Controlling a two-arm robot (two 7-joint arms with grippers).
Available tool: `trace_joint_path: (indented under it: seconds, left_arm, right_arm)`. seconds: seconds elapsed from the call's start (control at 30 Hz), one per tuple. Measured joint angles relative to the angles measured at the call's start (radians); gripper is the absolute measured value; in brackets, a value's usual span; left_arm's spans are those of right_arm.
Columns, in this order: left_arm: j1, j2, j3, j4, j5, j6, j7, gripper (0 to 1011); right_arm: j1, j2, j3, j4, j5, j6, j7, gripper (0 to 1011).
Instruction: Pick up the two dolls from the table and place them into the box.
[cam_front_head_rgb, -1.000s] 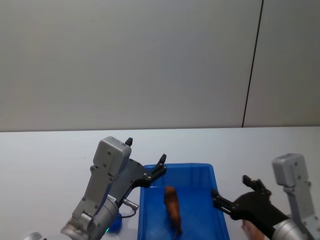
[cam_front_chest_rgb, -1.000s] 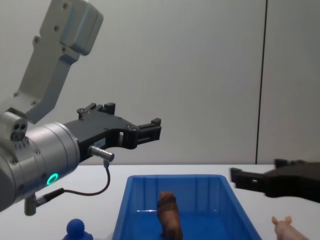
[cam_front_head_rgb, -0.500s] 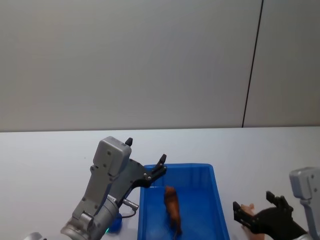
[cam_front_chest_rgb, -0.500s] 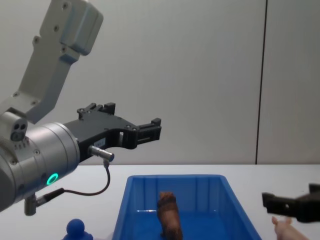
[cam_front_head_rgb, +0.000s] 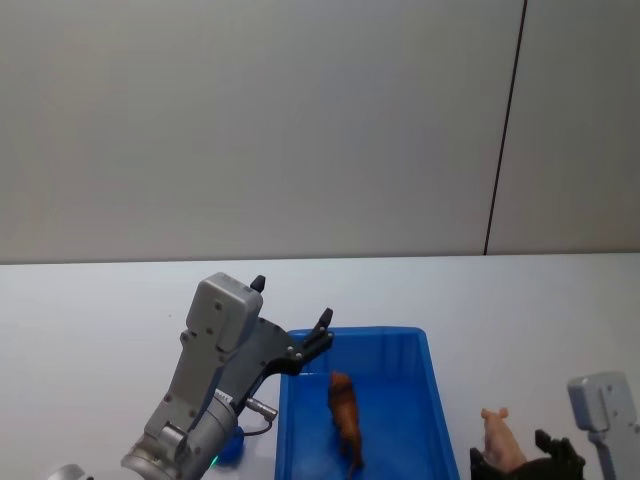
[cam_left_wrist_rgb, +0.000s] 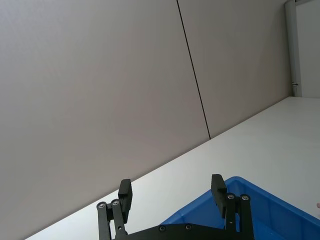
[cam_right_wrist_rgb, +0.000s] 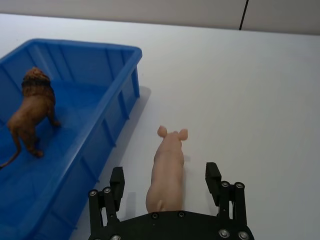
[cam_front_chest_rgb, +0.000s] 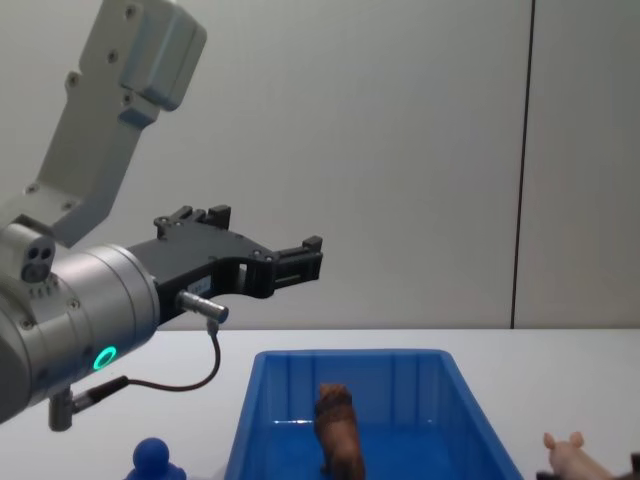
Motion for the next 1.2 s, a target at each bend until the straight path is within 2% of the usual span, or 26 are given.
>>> trace_joint_path:
  seconds: [0.1,0.23,0.33,0.47,0.53,0.57,0.6,0.8,1.2]
  left_arm:
    - [0.0,0.0,0.0,0.0,0.0,0.0,0.0,1001]
    - [0.0,0.0,0.0,0.0,0.0,0.0,0.0,1001]
    - [0.0,0.0,0.0,0.0,0.0,0.0,0.0,1001]
    - [0.0,0.0,0.0,0.0,0.0,0.0,0.0,1001]
    - [0.0,0.0,0.0,0.0,0.0,0.0,0.0,1001]
    - [0.0,0.0,0.0,0.0,0.0,0.0,0.0,1001]
    - [0.0,0.0,0.0,0.0,0.0,0.0,0.0,1001]
    - [0.0,0.0,0.0,0.0,0.0,0.0,0.0,1001]
    - [0.0,0.0,0.0,0.0,0.0,0.0,0.0,1001]
  right_arm:
    - [0.001,-0.005,-0.003,0.015,-0.003,0.004,0.0,968]
    - [0.004,-0.013,-0.009,0.036,-0.011,0.006,0.003,855]
    - [0.006,-0.017,-0.01,0.046,-0.015,0.005,0.005,806]
    - [0.009,-0.021,-0.013,0.056,-0.024,-0.002,0.008,690]
    - [0.009,-0.023,-0.015,0.059,-0.032,-0.009,0.009,590]
    - [0.009,-0.023,-0.015,0.06,-0.035,-0.011,0.009,590]
    - [0.009,-0.024,-0.016,0.06,-0.042,-0.015,0.009,534]
    - [0.008,-0.024,-0.018,0.056,-0.071,-0.036,0.003,375]
    - [0.007,-0.017,-0.015,0.004,-0.133,-0.087,-0.012,371]
